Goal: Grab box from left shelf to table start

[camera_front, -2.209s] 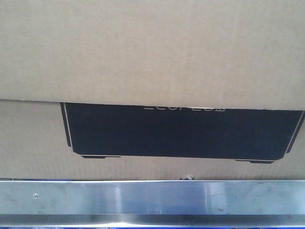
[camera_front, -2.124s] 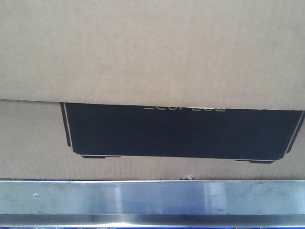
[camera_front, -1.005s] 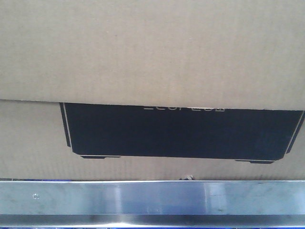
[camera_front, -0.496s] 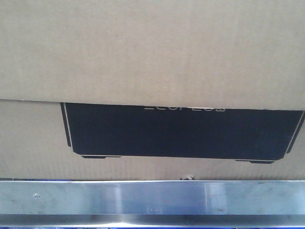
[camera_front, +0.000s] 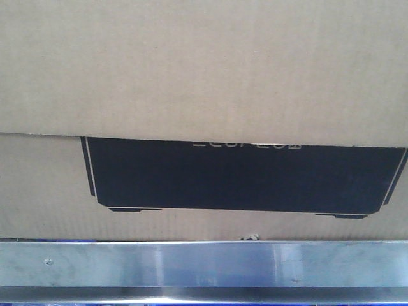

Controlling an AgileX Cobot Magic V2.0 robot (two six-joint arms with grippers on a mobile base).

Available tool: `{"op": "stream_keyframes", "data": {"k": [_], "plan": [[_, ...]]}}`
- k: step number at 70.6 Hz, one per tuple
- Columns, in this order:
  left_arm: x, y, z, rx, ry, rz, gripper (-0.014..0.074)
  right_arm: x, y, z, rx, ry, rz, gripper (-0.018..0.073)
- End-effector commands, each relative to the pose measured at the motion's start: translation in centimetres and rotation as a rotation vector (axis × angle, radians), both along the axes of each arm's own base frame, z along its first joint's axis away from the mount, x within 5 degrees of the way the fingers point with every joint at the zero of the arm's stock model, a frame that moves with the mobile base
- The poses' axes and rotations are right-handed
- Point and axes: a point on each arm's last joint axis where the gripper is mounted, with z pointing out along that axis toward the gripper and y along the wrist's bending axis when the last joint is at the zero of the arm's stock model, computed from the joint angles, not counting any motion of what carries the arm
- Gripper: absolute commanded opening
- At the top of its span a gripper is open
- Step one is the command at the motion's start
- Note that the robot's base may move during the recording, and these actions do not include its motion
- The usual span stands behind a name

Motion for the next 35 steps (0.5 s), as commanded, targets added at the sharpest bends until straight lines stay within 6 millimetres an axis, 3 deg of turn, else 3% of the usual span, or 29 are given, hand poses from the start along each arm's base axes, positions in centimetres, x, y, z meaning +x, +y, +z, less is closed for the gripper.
{"op": "stream_keyframes", "data": {"k": [1,20,35], "plan": [[1.9,-0.7,1.6,-0.033,-0.036,-0.003,0.0412,-0.2,0.0,1.5,-0.002,-0.124,-0.005,0.0057],[8.0,-1.9,1.4,0.055,0.043,0.002,0.0412,-0.2,0.0,1.5,-0.002,-0.124,-0.005,0.0057],[10.2,-2.5,1.1,0.060,0.103,-0.004,0.0409,-0.3,0.0,1.7,0.001,-0.135,-0.005,0.0057]]}}
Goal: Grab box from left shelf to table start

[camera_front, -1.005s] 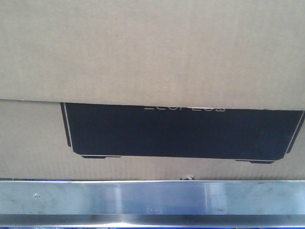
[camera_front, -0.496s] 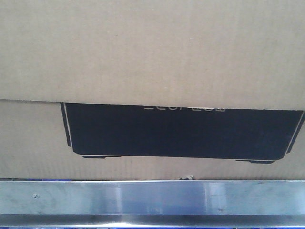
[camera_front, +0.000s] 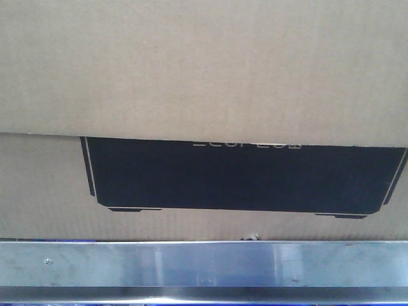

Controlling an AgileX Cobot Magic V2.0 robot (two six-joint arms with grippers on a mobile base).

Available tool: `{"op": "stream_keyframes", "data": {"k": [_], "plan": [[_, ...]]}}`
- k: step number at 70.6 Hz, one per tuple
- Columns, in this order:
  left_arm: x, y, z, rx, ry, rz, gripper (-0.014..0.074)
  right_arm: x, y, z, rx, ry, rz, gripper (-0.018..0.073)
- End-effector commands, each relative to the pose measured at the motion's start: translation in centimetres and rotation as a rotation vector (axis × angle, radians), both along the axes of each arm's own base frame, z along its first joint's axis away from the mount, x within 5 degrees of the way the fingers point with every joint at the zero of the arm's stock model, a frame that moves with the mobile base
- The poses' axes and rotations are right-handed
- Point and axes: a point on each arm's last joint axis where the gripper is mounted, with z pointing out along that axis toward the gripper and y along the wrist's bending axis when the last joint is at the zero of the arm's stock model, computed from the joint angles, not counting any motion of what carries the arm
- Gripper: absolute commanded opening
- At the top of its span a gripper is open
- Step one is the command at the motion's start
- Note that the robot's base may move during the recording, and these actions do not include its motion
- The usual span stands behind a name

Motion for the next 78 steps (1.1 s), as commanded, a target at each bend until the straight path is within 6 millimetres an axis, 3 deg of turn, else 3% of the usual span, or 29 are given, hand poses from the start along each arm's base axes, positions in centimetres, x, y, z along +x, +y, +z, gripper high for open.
{"op": "stream_keyframes", "data": {"k": [1,15,34,44,49,64,65,69,78], "plan": [[0.1,-0.2,2.0,-0.044,-0.083,0.007,0.0408,-0.3,0.0,1.7,0.005,-0.136,-0.005,0.0057],[0.8,-0.4,1.4,-0.039,-0.060,0.008,0.0389,-0.8,0.0,4.3,0.028,-0.201,-0.002,0.0057],[1.0,-0.4,1.2,-0.037,-0.053,0.008,0.0236,-3.1,0.0,10.7,0.020,-0.295,0.007,0.0059],[1.1,-0.4,1.3,-0.041,-0.065,0.012,0.0131,-2.7,0.1,13.3,0.016,-0.234,0.011,0.0074],[1.1,-0.4,1.3,-0.042,-0.069,0.013,0.0076,-2.2,0.1,14.6,0.016,-0.206,0.013,0.0153],[1.1,-0.4,1.3,-0.042,-0.069,0.013,-0.0081,0.2,0.1,18.6,0.014,-0.124,0.016,0.0570],[1.3,0.5,1.3,-0.041,-0.069,0.046,-0.0090,0.3,0.2,18.8,0.014,-0.115,0.017,0.0586],[1.3,0.5,1.3,-0.041,-0.069,0.046,-0.0104,1.1,0.2,19.5,0.013,-0.075,0.019,0.0627],[1.3,0.5,1.3,-0.041,-0.069,0.046,-0.0104,2.9,0.3,21.0,0.011,0.031,0.024,0.0625]]}}
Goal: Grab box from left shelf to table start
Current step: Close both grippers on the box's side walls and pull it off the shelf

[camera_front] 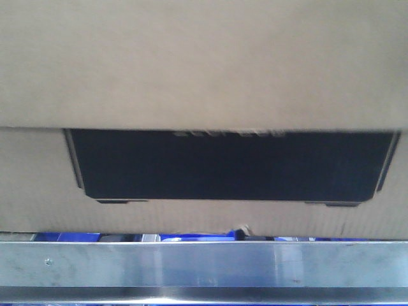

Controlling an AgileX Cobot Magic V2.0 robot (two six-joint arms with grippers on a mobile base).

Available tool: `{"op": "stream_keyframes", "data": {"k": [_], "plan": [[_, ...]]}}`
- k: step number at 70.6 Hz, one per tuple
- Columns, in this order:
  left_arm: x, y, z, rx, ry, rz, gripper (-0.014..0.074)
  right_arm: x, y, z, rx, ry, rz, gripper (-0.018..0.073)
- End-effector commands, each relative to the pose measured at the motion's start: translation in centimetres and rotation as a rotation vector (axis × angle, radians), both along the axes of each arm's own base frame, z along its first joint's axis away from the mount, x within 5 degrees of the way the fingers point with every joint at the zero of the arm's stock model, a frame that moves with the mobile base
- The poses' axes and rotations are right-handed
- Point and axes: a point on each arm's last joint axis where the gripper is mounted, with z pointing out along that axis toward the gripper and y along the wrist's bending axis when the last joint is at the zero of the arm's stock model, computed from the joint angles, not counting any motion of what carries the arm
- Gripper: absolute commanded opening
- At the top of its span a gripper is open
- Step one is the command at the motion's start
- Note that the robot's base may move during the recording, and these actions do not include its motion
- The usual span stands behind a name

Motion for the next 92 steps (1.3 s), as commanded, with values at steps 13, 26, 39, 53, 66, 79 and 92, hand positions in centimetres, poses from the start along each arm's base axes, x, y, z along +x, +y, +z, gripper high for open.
{"op": "stream_keyframes", "data": {"k": [13,26,39,53,66,79,92], "plan": [[-0.8,-0.4,2.4,-0.094,-0.089,-0.015,-0.0104,4.6,0.1,3.8,-0.007,0.164,0.010,0.0625],[-0.8,-0.5,2.4,-0.093,-0.088,-0.016,-0.0104,7.6,0.2,4.1,-0.013,0.365,0.022,0.0625],[-0.8,-0.5,2.4,-0.093,-0.088,-0.016,-0.0103,7.9,0.3,4.7,-0.016,0.437,0.028,0.0625],[-0.6,-0.4,2.6,-0.170,-0.085,0.048,-0.0097,7.6,0.2,5.9,-0.021,0.397,0.025,0.0625],[-0.2,-0.3,3.2,-0.263,-0.118,0.119,-0.0097,7.3,0.2,6.3,-0.022,0.393,0.024,0.0625],[0.3,-0.3,3.3,-0.329,-0.132,0.169,-0.0097,6.9,-0.1,6.9,-0.041,0.411,-0.006,0.0625],[0.9,-0.4,2.7,-0.341,-0.104,0.178,-0.0097,8.2,-0.2,6.1,-0.012,0.474,-0.029,0.0625]]}}
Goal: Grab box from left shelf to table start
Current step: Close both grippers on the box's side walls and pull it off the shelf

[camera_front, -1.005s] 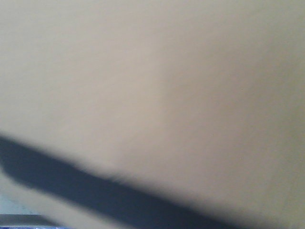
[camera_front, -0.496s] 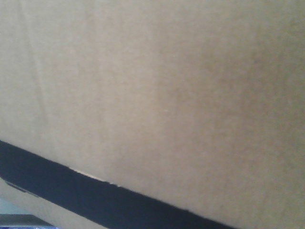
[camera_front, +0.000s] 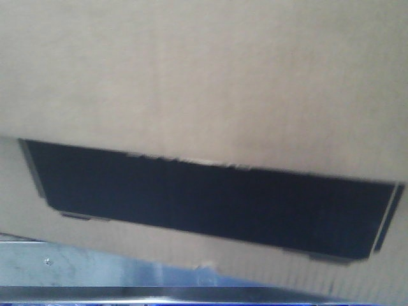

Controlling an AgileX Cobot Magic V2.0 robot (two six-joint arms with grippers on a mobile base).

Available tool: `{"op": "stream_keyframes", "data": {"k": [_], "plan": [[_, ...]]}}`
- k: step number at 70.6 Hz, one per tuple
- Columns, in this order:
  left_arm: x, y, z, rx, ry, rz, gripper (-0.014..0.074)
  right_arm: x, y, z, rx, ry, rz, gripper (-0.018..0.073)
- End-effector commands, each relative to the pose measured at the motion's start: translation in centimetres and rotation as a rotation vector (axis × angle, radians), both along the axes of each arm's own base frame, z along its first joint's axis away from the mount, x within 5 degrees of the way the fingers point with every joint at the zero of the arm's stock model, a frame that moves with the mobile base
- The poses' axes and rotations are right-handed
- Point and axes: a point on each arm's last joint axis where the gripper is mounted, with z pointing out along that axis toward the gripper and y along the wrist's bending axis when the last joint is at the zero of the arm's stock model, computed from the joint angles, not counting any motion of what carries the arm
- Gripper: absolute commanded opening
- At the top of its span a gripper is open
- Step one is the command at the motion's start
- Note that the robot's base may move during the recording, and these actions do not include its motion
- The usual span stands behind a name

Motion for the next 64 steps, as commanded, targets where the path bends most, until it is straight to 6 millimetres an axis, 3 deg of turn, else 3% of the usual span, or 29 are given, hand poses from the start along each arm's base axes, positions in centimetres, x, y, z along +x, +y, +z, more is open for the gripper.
{"op": "stream_keyframes", "data": {"k": [1,17,22,27,38,41,56,64], "plan": [[0.2,-0.4,2.6,-0.203,-0.124,0.068,-0.0097,0.9,-0.1,1.0,-0.002,-0.058,-0.016,0.0625],[0.4,-0.4,2.5,-0.205,-0.121,0.068,-0.0097,5.3,-0.1,-2.0,0.003,0.129,-0.014,0.0624],[0.4,-0.4,2.5,-0.205,-0.121,0.068,-0.0097,6.4,0.1,-2.8,0.016,0.173,-0.010,0.0586],[0.4,-0.4,2.5,-0.204,-0.117,0.068,-0.0097,7.2,0.2,-3.6,0.025,0.219,-0.007,0.0471],[0.3,-0.4,2.4,-0.191,-0.104,0.059,-0.0097,7.7,0.2,-4.4,0.025,0.282,-0.006,0.0035],[0.2,-0.4,2.3,-0.162,-0.107,0.039,-0.0097,7.7,0.2,-4.4,0.025,0.279,-0.006,0.0074],[-0.3,-0.6,1.7,0.039,-0.108,-0.122,-0.0097,7.8,0.2,-4.2,0.025,0.256,-0.007,0.0058],[-1.0,-0.6,1.6,0.060,-0.056,-0.156,-0.0097,7.7,0.2,-3.6,0.024,0.251,-0.005,0.0058]]}}
